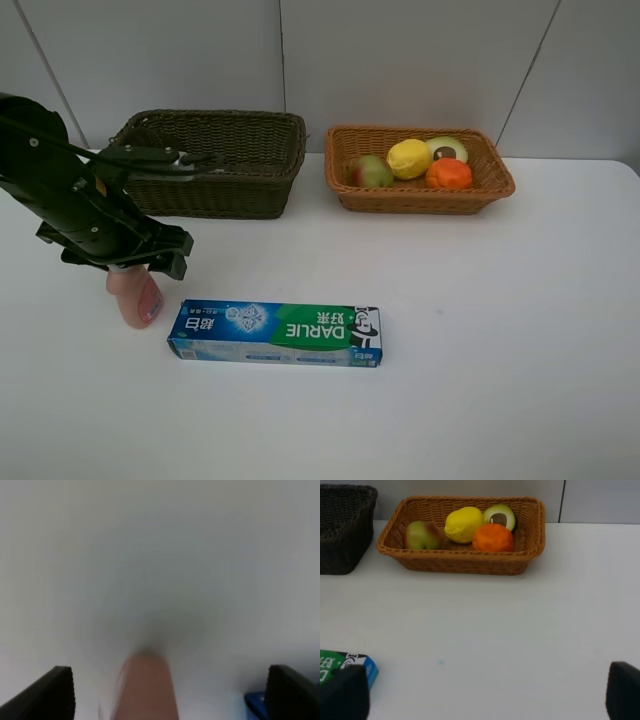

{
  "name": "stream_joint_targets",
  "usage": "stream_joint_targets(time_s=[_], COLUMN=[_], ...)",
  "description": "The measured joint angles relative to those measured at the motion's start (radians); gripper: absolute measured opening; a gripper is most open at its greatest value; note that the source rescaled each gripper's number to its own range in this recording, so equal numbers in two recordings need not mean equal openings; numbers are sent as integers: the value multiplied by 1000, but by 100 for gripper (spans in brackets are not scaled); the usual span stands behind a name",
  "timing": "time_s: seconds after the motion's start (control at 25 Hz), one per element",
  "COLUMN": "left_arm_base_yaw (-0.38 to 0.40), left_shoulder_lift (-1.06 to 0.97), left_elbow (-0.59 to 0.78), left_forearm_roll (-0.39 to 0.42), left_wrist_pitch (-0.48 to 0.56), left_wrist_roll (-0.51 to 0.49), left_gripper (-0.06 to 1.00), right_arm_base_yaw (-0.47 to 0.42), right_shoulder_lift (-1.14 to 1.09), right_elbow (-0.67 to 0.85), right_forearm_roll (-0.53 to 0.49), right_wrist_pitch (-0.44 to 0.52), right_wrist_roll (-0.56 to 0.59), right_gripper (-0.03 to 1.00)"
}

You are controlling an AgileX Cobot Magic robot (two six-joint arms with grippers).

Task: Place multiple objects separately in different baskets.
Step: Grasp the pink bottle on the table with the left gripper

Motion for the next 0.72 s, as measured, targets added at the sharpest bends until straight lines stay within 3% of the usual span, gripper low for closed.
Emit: stream_joint_targets(time_s=[0.32, 0.44, 0.6, 0.72], left_arm_base_yaw=[0, 0, 0, 0], left_shoulder_lift=[10, 10, 10, 10], left_elbow=[0, 0, 0, 0], left_forearm_roll=[7, 7, 8, 7], left_wrist_pitch=[8, 8, 8, 8], left_wrist_roll=[1, -1, -1, -1], left_gripper=[98, 86, 46, 45], right_arm_base_yaw=[0, 0, 0, 0], right_shoulder_lift=[0, 0, 0, 0], right_elbow=[0, 0, 0, 0], right_forearm_roll=[0, 0, 0, 0], right_wrist_pitch=[0, 0, 0, 0], right_wrist_roll=[0, 0, 0, 0], right_gripper=[100, 100, 100, 100])
